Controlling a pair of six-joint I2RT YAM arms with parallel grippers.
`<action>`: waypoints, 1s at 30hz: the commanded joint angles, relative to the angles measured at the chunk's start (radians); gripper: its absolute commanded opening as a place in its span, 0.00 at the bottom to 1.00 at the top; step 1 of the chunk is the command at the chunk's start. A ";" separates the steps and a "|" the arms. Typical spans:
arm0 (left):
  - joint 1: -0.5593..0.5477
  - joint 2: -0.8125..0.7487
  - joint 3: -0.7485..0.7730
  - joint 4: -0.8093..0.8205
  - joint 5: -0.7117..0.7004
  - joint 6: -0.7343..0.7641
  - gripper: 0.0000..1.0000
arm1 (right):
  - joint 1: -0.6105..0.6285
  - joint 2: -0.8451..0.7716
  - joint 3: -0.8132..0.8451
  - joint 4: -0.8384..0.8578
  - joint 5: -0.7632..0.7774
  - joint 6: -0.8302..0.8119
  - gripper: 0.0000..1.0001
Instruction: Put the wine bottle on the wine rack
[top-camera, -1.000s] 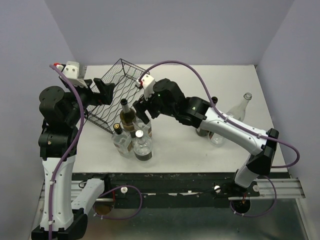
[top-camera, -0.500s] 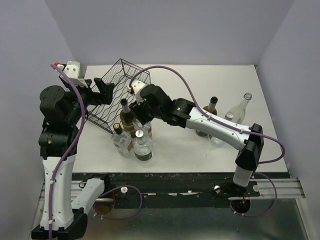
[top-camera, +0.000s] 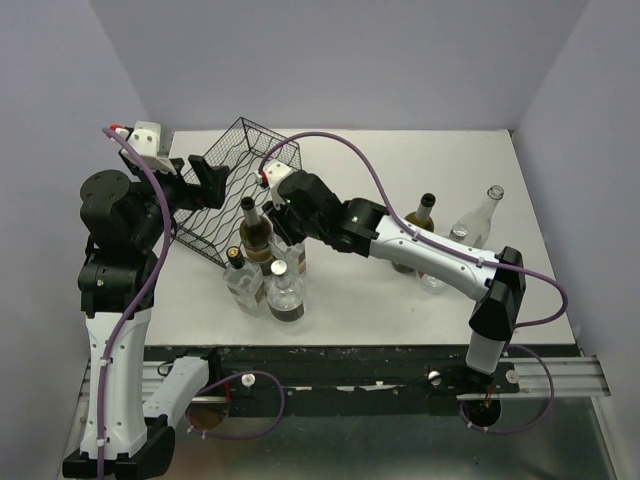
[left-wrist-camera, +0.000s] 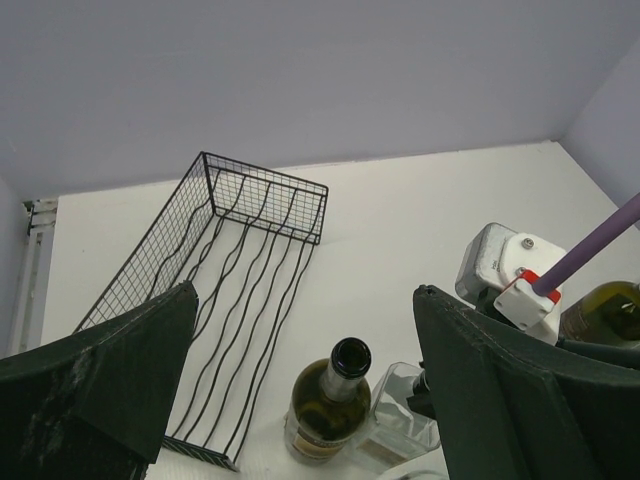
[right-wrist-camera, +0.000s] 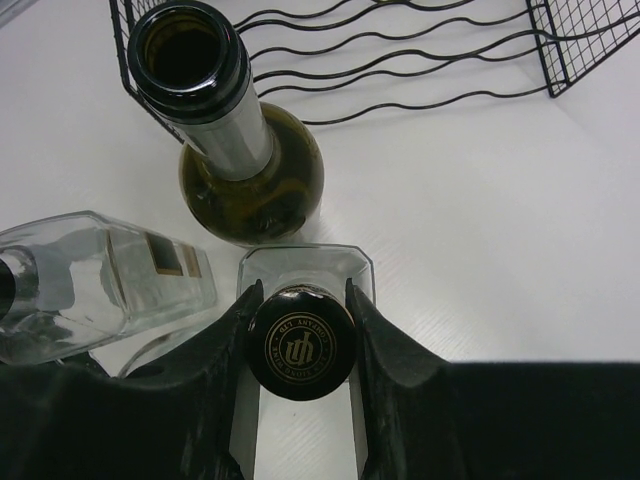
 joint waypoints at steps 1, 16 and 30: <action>0.005 -0.010 -0.015 0.031 -0.010 0.000 0.99 | 0.007 -0.009 -0.003 0.004 0.078 -0.024 0.01; 0.006 0.007 -0.061 0.121 0.239 0.018 0.99 | -0.071 -0.164 0.018 -0.076 0.118 0.018 0.01; -0.397 0.229 -0.022 0.274 0.352 0.076 0.99 | -0.275 -0.348 0.179 -0.317 0.022 0.163 0.01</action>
